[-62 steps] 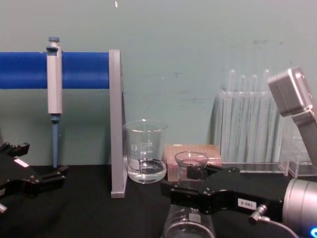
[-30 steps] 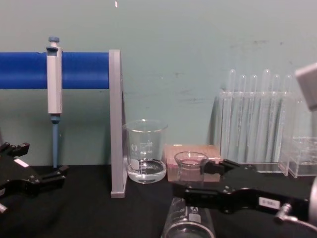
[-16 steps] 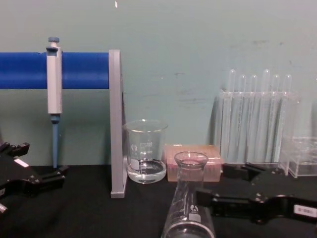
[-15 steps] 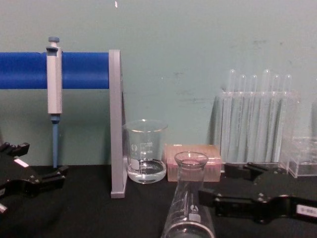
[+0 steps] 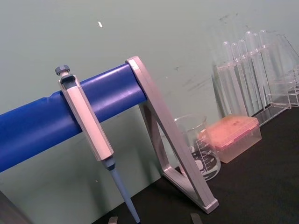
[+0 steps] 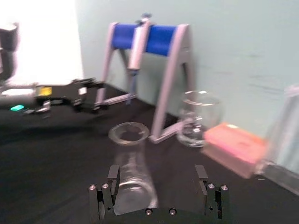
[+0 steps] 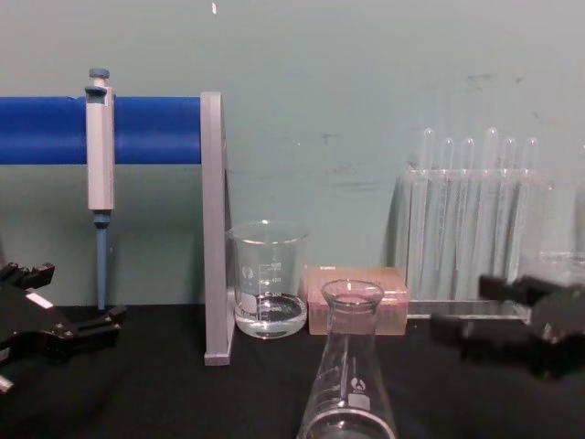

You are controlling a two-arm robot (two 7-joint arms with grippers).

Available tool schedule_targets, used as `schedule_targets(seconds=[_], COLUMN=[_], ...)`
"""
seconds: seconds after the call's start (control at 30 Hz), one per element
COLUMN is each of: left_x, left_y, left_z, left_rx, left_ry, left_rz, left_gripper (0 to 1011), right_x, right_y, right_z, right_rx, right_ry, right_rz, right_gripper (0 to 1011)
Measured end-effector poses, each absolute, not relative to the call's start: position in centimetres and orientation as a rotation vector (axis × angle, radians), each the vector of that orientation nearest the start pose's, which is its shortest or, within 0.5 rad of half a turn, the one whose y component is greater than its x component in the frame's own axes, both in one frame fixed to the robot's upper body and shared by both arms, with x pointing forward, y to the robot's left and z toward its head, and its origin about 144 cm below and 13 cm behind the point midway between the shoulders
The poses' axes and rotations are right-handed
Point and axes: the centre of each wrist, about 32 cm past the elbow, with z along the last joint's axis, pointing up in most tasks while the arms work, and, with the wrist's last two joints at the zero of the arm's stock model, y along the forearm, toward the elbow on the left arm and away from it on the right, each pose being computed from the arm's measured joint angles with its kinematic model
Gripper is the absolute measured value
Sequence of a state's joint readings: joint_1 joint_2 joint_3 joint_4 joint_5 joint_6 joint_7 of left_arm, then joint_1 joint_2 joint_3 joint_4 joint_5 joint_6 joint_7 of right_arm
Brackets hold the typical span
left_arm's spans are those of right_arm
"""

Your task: Grasp the erlenmeyer flask with one hand, shake it three times, then place it back.

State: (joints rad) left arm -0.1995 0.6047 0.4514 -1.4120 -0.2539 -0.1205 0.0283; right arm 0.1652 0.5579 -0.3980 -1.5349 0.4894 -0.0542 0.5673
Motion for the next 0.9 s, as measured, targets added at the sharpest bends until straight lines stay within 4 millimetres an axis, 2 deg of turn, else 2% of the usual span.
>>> schedule_targets(seconds=[0.17, 0.47, 0.9], left_x=[48.9, 48.9, 48.9], left_y=[31.0, 31.0, 31.0], left_z=[114.0, 114.0, 114.0], left_rx=[0.305, 0.304, 0.304], left_ry=[-0.285, -0.285, -0.285], left_rz=[1.248, 1.248, 1.248], left_gripper=[1001, 1001, 1001], right_x=[48.7, 49.9, 50.8], right_y=[-28.6, -27.2, -26.1], right_z=[116.6, 115.9, 114.2], right_rx=[-0.053, -0.006, -0.031], right_ry=[-0.043, -0.065, -0.032], right_rz=[-0.787, -1.013, -1.099], right_gripper=[1000, 1000, 1000])
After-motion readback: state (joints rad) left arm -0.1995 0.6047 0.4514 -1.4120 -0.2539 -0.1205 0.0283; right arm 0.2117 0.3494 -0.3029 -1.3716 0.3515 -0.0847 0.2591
